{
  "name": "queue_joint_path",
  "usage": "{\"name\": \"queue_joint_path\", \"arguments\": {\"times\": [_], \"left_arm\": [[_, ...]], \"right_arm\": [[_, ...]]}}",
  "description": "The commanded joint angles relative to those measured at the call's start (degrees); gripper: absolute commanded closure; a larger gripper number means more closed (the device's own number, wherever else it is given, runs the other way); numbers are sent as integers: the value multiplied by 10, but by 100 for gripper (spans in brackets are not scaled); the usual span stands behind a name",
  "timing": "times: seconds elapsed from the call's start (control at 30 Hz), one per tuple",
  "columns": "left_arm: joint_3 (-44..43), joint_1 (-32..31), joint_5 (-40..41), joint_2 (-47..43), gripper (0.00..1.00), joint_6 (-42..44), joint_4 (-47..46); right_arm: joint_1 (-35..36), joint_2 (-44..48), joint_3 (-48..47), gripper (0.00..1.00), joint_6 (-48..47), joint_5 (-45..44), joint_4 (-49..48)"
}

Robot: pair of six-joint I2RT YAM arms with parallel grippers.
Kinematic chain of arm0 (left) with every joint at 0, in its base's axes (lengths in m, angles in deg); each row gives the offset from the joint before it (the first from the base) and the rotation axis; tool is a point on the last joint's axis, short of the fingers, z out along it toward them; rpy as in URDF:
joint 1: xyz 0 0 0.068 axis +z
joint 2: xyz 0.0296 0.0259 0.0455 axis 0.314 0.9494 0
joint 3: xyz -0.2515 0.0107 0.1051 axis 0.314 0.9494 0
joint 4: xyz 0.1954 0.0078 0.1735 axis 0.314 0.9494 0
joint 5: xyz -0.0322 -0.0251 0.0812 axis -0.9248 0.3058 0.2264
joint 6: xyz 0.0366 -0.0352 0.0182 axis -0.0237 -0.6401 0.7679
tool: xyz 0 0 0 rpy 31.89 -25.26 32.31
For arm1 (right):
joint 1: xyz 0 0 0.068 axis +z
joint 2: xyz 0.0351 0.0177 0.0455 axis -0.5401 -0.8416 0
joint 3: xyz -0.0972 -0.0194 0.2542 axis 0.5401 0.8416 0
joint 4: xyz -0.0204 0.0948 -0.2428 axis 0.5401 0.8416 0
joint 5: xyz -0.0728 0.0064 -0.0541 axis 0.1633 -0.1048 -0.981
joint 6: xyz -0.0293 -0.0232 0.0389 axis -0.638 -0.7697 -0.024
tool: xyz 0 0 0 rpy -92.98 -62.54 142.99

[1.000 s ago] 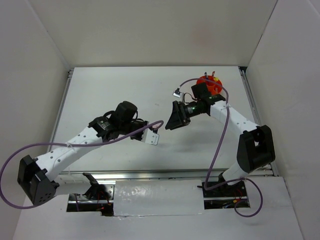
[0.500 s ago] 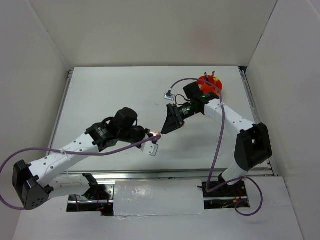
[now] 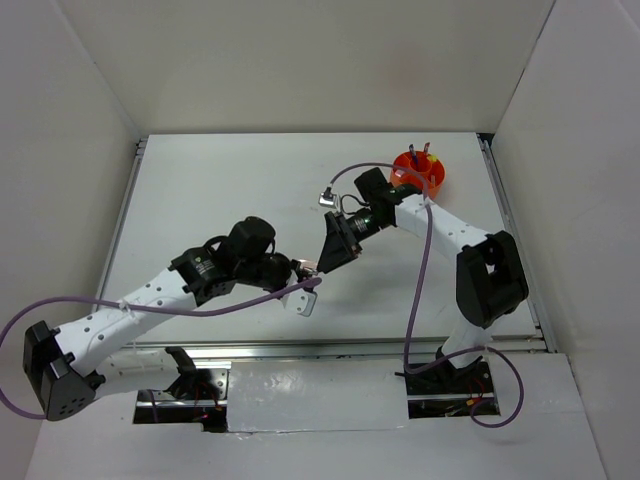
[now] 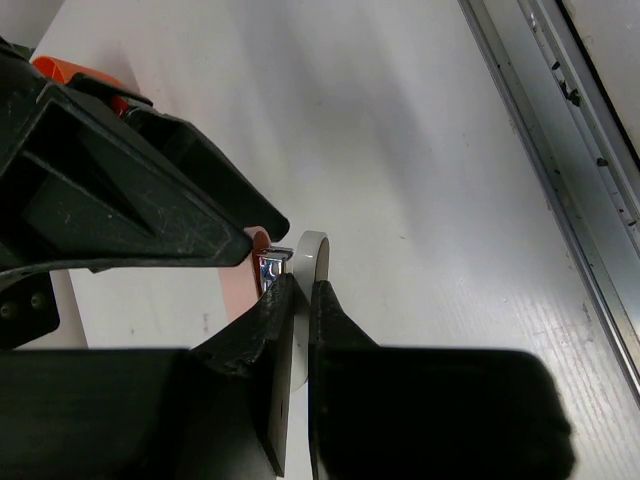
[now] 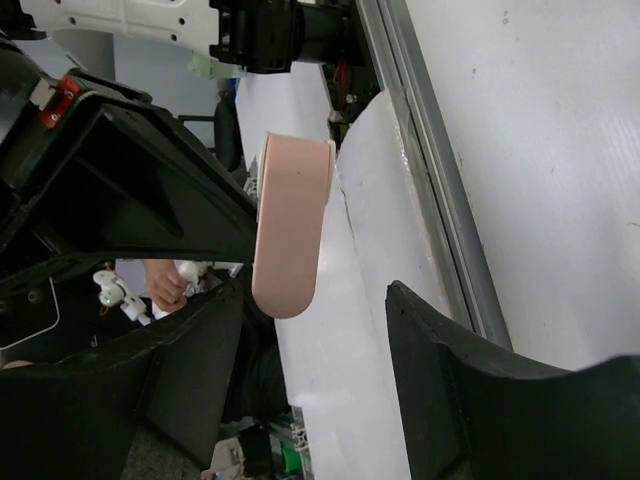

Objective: Sort the stationery into containers
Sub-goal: Place the stapler in the storage box.

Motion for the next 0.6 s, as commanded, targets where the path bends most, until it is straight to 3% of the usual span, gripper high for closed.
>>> {"name": "queue_joint_path", "arguments": {"times": [0.0,0.33,0.57], "left_arm": [[1,-12,-15,-18,100,21,-22],[27,-42,15,-28,100,44,-33],[23,-42,17,-26,100,49,-37]], "right_arm": [[5,-6,-39,34,-7,35,17],[7,-13,-43,45,-13,59,23],[24,-14,-37,38,-13,11,32]]}}
